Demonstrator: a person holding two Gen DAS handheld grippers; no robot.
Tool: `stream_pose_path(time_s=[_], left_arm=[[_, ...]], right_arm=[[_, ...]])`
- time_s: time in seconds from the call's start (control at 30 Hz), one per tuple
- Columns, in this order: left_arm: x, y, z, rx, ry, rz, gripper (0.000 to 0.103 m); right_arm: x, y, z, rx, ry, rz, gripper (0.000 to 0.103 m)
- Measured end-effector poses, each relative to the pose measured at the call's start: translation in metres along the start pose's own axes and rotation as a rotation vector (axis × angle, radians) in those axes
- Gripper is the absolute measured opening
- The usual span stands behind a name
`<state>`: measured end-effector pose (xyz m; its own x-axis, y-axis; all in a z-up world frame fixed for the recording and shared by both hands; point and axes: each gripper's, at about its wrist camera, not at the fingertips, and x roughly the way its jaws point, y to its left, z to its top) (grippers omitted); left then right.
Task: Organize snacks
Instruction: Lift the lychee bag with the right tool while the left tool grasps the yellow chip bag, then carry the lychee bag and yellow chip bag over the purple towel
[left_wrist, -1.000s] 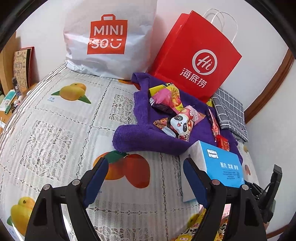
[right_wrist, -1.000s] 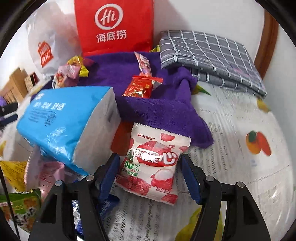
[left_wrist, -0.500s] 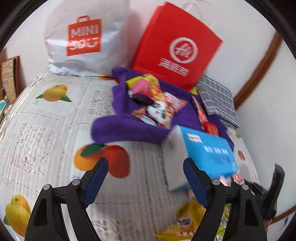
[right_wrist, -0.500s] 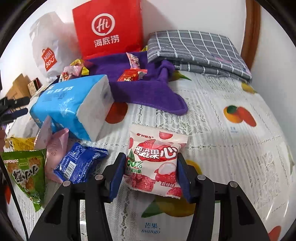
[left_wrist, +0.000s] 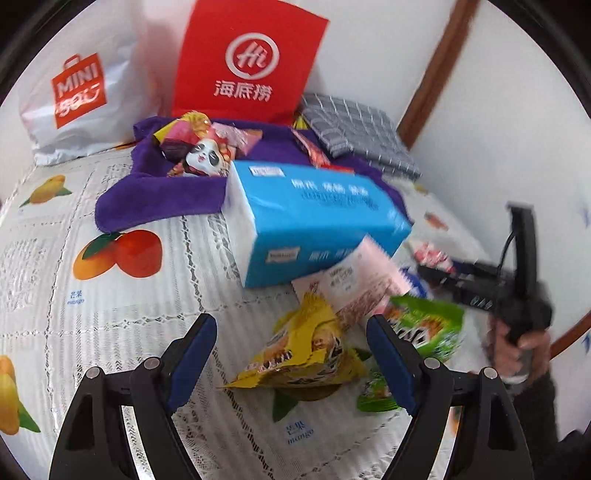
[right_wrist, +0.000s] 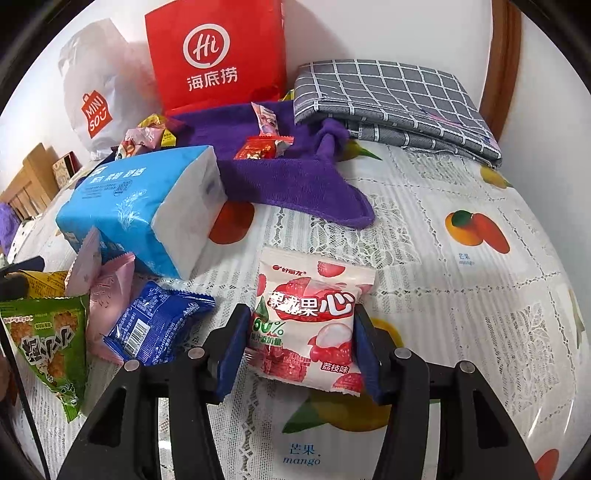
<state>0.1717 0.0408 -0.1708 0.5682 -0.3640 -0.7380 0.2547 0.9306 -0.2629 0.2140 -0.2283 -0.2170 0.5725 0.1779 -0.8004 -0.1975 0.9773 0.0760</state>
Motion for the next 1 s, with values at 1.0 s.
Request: stream_pose_path(time_s=[1.0], left_arm=[[-0.013,0.012,-0.002,-0.050,-0.110,-0.005,0.052]], right_arm=[[-0.020,0.004,-0.006,-0.004,-0.042,0.055,0.053]])
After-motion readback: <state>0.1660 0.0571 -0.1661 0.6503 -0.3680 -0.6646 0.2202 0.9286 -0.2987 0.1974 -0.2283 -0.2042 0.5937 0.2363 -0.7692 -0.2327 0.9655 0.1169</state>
